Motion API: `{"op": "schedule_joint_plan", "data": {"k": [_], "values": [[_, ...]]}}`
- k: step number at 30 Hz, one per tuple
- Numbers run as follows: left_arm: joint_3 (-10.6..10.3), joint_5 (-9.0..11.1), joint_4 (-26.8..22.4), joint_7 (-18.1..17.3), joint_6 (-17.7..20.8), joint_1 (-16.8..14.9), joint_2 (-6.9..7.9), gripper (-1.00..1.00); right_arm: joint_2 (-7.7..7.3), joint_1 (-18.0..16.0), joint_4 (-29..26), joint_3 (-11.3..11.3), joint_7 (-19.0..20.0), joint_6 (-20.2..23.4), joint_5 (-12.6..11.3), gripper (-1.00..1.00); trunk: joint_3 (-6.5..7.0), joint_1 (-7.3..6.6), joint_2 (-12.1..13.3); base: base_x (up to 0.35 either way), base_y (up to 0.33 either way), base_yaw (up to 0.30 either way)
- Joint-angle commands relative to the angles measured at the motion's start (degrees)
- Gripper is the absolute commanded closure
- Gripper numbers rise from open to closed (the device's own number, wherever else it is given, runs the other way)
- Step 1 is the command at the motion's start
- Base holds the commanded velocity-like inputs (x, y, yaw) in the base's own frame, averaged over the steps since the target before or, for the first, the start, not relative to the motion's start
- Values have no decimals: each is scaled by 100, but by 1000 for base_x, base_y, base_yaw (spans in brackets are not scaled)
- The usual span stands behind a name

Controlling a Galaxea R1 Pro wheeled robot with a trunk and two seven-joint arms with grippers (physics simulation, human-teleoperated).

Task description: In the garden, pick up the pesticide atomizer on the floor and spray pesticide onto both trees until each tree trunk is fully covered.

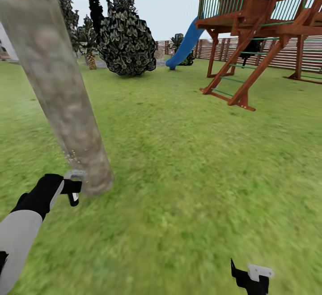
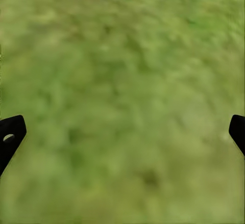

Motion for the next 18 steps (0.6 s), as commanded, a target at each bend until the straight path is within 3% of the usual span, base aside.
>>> {"op": "schedule_joint_plan", "data": {"k": [1, 4, 7, 8, 15, 18], "values": [[23, -63, 9, -50, 16, 51, -1, 100, 0, -1, 0, 36, -25, -12, -16, -100, -5, 1, -2, 231, -203, 263], [174, -66, 6, -47, 3, 228, 30, 100, 0, -1, 0, 36, -25, -9, -15, -100, -5, 1, -2, 231, -202, 274], [690, -75, 1, -42, -25, 349, 46, 100, 8, -1, 0, 42, -25, -15, -17, -100, -5, 1, -2, 236, -197, 275], [747, -75, 0, -44, -29, 400, 47, 100, 9, -1, 0, 39, -25, -15, -18, -100, -5, 1, -2, 239, -192, 218], [769, -114, -61, -50, -233, 728, 23, 100, 1, -1, 0, 36, -25, -15, -18, -100, -5, 1, -2, 236, -190, 27], [758, -118, -73, -54, -235, 787, 12, 100, 1, -1, 0, 36, -25, -15, -18, -100, -5, 1, -2, 110, -255, 227]]}}
